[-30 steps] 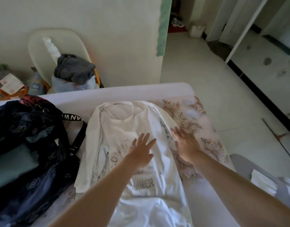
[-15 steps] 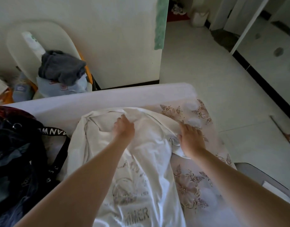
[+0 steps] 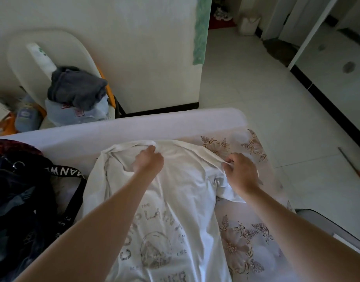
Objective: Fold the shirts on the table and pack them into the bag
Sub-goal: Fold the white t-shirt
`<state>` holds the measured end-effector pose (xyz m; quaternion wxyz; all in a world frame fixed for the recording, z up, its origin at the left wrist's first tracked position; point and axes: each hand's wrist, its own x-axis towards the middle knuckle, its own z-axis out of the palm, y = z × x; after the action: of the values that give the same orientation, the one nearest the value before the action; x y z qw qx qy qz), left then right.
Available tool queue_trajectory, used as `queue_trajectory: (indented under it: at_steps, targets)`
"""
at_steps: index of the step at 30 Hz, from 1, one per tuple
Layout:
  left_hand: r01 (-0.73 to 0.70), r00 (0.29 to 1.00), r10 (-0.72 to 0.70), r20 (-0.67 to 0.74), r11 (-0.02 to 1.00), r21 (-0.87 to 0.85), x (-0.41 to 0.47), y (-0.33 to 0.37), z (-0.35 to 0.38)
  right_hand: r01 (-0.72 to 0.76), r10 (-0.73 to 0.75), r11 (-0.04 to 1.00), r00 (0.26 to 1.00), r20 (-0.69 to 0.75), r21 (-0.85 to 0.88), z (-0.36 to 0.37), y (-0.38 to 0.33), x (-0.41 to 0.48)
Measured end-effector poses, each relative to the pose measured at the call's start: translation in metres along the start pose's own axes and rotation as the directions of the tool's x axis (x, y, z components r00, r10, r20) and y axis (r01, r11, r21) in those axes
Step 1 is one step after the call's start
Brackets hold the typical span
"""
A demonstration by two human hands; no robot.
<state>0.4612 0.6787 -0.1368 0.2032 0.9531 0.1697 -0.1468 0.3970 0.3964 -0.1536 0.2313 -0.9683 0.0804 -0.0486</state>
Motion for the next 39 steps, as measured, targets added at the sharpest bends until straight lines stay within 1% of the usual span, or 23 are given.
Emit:
queue_trajectory:
  at_steps: [2,4,5,7,9,11,13,15,16,18,20,22,23,24,25,26,28,30,31,33,35,37,39]
  targets:
    - [-0.002,0.991,0.004,-0.136,1.0,0.013,0.003,0.006,-0.012,0.024,-0.032,0.995,0.996,-0.086,-0.096,-0.001,0.001,0.006]
    - [-0.061,0.967,0.096,-0.236,0.986,0.152,0.008,0.017,-0.029,-0.021,-0.004,0.991,0.982,-0.188,-0.131,-0.005,0.004,0.016]
    - [-0.086,0.954,0.149,-0.261,0.967,0.239,0.013,0.023,-0.038,-0.044,0.006,0.987,0.972,-0.233,-0.158,-0.008,0.006,0.022]
    - [-0.093,0.941,0.187,-0.281,0.944,0.315,0.026,0.036,-0.051,-0.07,-0.011,0.964,0.953,-0.303,-0.255,-0.013,0.011,0.035]
    - [-0.105,0.946,0.181,-0.269,0.956,0.274,0.04,0.046,-0.056,-0.088,-0.03,0.935,0.945,-0.324,-0.343,-0.019,0.017,0.049]
    - [-0.133,0.967,0.139,-0.214,0.99,0.045,0.053,0.05,-0.049,-0.089,-0.029,0.921,0.956,-0.293,-0.38,-0.019,0.019,0.058]
    - [-0.131,0.982,0.09,-0.166,0.959,-0.251,0.051,0.052,-0.032,-0.006,-0.084,0.931,0.97,-0.23,-0.365,-0.013,0.013,0.057]
    - [-0.174,0.981,0.132,-0.143,0.924,-0.341,0.039,0.05,-0.011,0.149,-0.19,0.938,0.976,-0.104,-0.314,-0.002,-0.002,0.047]
    - [-0.216,0.975,0.186,-0.122,0.922,-0.32,0.03,0.047,0.0,0.228,-0.235,0.937,0.972,0.004,-0.264,0.005,-0.01,0.039]
    - [-0.344,0.934,0.32,-0.161,0.926,-0.154,0.009,0.036,0.019,0.323,-0.28,0.934,0.927,0.247,-0.153,0.023,-0.023,0.021]
    - [-0.484,0.825,0.484,-0.292,0.872,0.077,-0.012,0.02,0.03,0.313,-0.222,0.936,0.88,0.42,-0.161,0.036,-0.026,0.01]
    - [-0.572,0.695,0.601,-0.394,0.795,0.204,-0.03,0.001,0.037,0.311,-0.166,0.919,0.863,0.477,-0.242,0.041,-0.017,0.011]
    - [-0.593,0.653,0.635,-0.413,0.768,0.242,-0.038,-0.01,0.039,0.31,-0.145,0.91,0.861,0.488,-0.276,0.038,-0.008,0.014]
    - [-0.595,0.644,0.646,-0.41,0.759,0.264,-0.044,-0.019,0.042,0.301,-0.122,0.904,0.862,0.492,-0.304,0.033,0.002,0.017]
    - [-0.575,0.671,0.633,-0.386,0.773,0.268,-0.049,-0.028,0.045,0.287,-0.095,0.899,0.865,0.493,-0.33,0.026,0.012,0.022]
    - [-0.541,0.723,0.605,-0.334,0.796,0.273,-0.052,-0.036,0.05,0.269,-0.067,0.895,0.869,0.49,-0.357,0.018,0.019,0.027]
    - [-0.514,0.814,0.564,-0.14,0.811,0.279,-0.058,-0.045,0.058,0.227,0.003,0.875,0.881,0.473,-0.427,0.005,0.023,0.034]
    - [-0.572,0.808,0.588,-0.008,0.789,0.225,-0.063,-0.046,0.064,0.196,0.068,0.824,0.897,0.437,-0.531,0.002,0.007,0.036]
    - [-0.593,0.798,0.603,-0.001,0.784,0.185,-0.065,-0.044,0.063,0.196,0.068,0.804,0.907,0.415,-0.561,0.004,-0.006,0.035]
    - [-0.611,0.774,0.622,-0.118,0.783,0.113,-0.067,-0.044,0.052,0.256,-0.05,0.821,0.923,0.381,-0.511,0.014,-0.037,0.028]
    - [-0.558,0.773,0.558,-0.3,0.824,0.093,-0.069,-0.054,0.03,0.398,-0.271,0.853,0.891,0.363,-0.339,0.028,-0.072,0.018]
    - [-0.4,0.823,0.417,-0.386,0.908,0.126,-0.068,-0.077,0.01,0.522,-0.457,0.84,0.828,0.326,-0.148,0.045,-0.109,0.012]
    - [-0.212,0.902,0.255,-0.349,0.965,0.156,-0.069,-0.107,-0.003,0.556,-0.523,0.831,0.794,0.31,-0.022,0.064,-0.145,0.011]
